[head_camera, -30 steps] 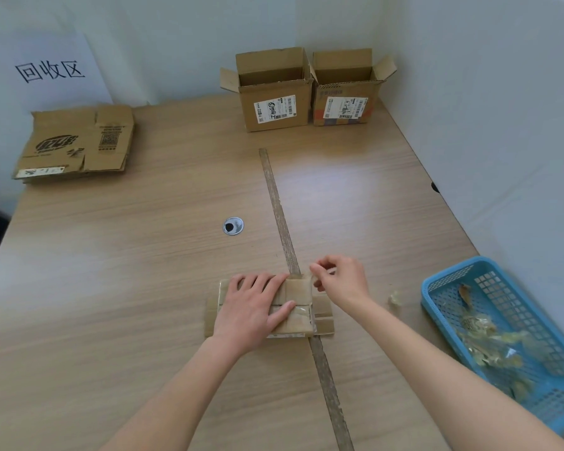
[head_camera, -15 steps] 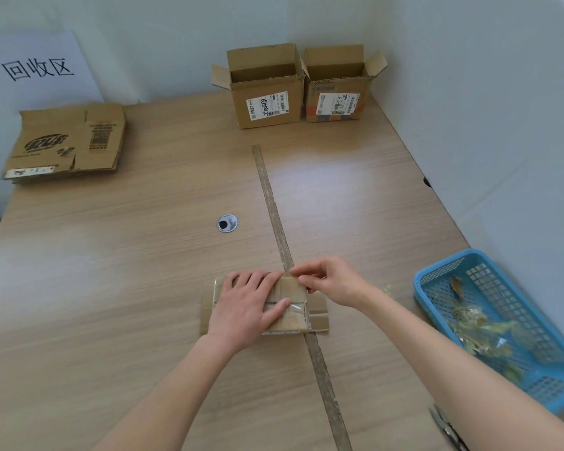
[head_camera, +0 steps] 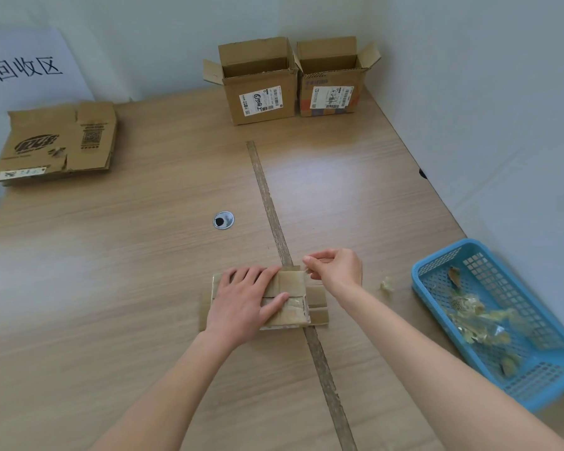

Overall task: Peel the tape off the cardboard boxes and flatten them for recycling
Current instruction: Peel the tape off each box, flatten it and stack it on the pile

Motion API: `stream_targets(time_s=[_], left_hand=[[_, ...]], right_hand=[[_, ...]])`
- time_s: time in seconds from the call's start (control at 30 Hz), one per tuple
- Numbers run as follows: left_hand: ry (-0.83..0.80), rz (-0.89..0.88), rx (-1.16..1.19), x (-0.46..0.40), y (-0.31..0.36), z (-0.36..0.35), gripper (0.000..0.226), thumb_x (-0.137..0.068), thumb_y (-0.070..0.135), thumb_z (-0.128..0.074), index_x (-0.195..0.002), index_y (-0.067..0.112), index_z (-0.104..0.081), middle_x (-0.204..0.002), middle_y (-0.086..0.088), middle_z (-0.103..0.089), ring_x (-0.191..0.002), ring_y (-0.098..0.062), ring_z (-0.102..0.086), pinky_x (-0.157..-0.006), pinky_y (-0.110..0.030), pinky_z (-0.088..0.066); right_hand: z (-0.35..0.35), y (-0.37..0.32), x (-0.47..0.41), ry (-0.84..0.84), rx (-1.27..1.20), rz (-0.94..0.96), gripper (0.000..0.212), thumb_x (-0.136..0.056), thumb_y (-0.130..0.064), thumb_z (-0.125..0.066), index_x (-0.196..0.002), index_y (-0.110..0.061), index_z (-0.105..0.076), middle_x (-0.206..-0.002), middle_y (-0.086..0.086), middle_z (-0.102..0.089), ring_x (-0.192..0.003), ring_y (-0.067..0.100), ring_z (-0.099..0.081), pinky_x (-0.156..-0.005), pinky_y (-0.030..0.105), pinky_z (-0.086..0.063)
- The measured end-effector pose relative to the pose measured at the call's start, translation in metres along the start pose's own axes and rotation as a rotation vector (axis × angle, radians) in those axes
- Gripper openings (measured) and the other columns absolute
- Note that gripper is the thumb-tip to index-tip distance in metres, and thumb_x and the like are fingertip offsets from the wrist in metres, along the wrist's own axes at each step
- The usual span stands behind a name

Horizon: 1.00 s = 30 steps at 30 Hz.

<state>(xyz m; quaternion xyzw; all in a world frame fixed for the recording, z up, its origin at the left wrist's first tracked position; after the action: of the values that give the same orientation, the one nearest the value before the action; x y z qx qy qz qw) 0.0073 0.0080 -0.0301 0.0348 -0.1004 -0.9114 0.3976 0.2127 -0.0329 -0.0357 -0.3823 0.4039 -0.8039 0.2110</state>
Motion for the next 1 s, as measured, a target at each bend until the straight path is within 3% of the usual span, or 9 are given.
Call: stream_targets(time_s=[0.2, 0.37, 0.47, 0.63, 0.7, 0.77, 0.83, 0.93, 1.0], left_hand=[[-0.007, -0.004, 0.006, 0.002, 0.0, 0.0, 0.061, -0.099, 0.071, -0.023, -0.146, 0.038, -0.042, -0.131, 0.019, -0.053, -0.124, -0.011, -0.048, -0.11, -0.036, -0.028], [-0.005, 0.012, -0.003, 0.006, 0.0, 0.0, 0.062, -0.099, 0.071, -0.02, -0.147, 0.038, -0.041, -0.133, 0.019, -0.052, -0.127, -0.01, -0.046, -0.11, -0.035, -0.027], [-0.016, 0.018, -0.015, 0.004, -0.002, -0.001, 0.062, -0.098, 0.071, -0.019, -0.147, 0.039, -0.04, -0.132, 0.019, -0.052, -0.126, -0.01, -0.046, -0.111, -0.036, -0.027], [-0.023, 0.017, -0.025, 0.001, 0.0, -0.002, 0.061, -0.098, 0.071, -0.02, -0.145, 0.039, -0.04, -0.13, 0.019, -0.052, -0.124, -0.011, -0.047, -0.11, -0.036, -0.027], [-0.014, 0.018, -0.02, 0.002, 0.001, -0.002, 0.06, -0.098, 0.07, -0.022, -0.145, 0.038, -0.042, -0.13, 0.018, -0.053, -0.123, -0.011, -0.049, -0.109, -0.037, -0.029], [-0.001, 0.016, -0.018, 0.003, 0.002, -0.001, 0.061, -0.098, 0.07, -0.023, -0.144, 0.037, -0.044, -0.129, 0.018, -0.054, -0.123, -0.012, -0.05, -0.108, -0.037, -0.03], [0.0, 0.013, -0.024, 0.004, 0.002, 0.0, 0.061, -0.098, 0.07, -0.023, -0.144, 0.037, -0.044, -0.13, 0.018, -0.055, -0.123, -0.012, -0.05, -0.107, -0.037, -0.03], [0.007, 0.007, -0.026, 0.005, 0.002, -0.001, 0.061, -0.098, 0.07, -0.023, -0.144, 0.036, -0.046, -0.128, 0.017, -0.056, -0.121, -0.013, -0.051, -0.107, -0.037, -0.031], [0.007, 0.009, -0.028, 0.006, 0.002, -0.001, 0.061, -0.098, 0.07, -0.023, -0.144, 0.036, -0.045, -0.128, 0.017, -0.055, -0.121, -0.014, -0.051, -0.107, -0.037, -0.031]], right_hand=[[0.008, 0.009, 0.0, 0.107, 0.085, 0.038, 0.017, -0.079, -0.029, -0.086, -0.077, -0.02, -0.073, -0.059, -0.008, -0.072, -0.053, 0.003, -0.069, -0.066, 0.024, -0.058], [0.028, 0.009, -0.004, 0.258, 0.125, 0.092, 0.01, -0.083, -0.029, -0.083, -0.081, -0.022, -0.076, -0.071, -0.006, -0.075, -0.057, 0.003, -0.07, -0.067, 0.022, -0.057], [0.044, 0.001, -0.002, 0.147, 0.032, 0.2, 0.01, -0.081, -0.029, -0.084, -0.085, -0.022, -0.08, -0.071, -0.007, -0.075, -0.061, 0.003, -0.072, -0.068, 0.022, -0.058], [0.027, -0.01, 0.033, -0.093, -0.002, 0.409, 0.005, -0.086, -0.031, -0.08, -0.087, -0.026, -0.081, -0.08, -0.003, -0.075, -0.07, 0.013, -0.074, -0.073, 0.037, -0.062], [0.015, -0.007, 0.051, -0.136, 0.155, 0.601, 0.011, -0.09, -0.03, -0.075, -0.092, -0.021, -0.082, -0.086, -0.004, -0.069, -0.071, 0.013, -0.069, -0.07, 0.034, -0.06], [0.005, -0.002, 0.07, -0.08, 0.444, 0.878, 0.018, -0.095, -0.028, -0.07, -0.098, -0.014, -0.08, -0.091, -0.001, -0.063, -0.068, 0.017, -0.062, -0.06, 0.036, -0.055], [0.002, 0.009, 0.083, -0.04, 0.572, 1.02, 0.02, -0.096, -0.02, -0.068, -0.106, -0.004, -0.075, -0.092, 0.006, -0.062, -0.064, 0.023, -0.062, -0.049, 0.04, -0.053], [0.003, 0.021, 0.094, -0.051, 0.536, 1.021, 0.029, -0.094, -0.009, -0.068, -0.123, -0.001, -0.07, -0.096, 0.011, -0.066, -0.074, 0.025, -0.07, -0.053, 0.041, -0.057], [0.007, 0.023, 0.094, -0.019, 0.433, 0.935, 0.028, -0.091, -0.009, -0.073, -0.119, -0.007, -0.073, -0.096, 0.004, -0.07, -0.078, 0.017, -0.07, -0.064, 0.037, -0.059]])
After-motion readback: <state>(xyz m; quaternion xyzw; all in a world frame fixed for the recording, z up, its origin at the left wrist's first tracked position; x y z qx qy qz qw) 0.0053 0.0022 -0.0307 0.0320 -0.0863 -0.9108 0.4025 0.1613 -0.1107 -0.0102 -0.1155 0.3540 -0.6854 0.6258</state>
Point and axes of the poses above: each hand's wrist, its own x-axis away from the middle knuckle, its own z-axis out of the back of the hand, y = z × x, the point moved 3 cm from there along -x, towards the middle knuckle
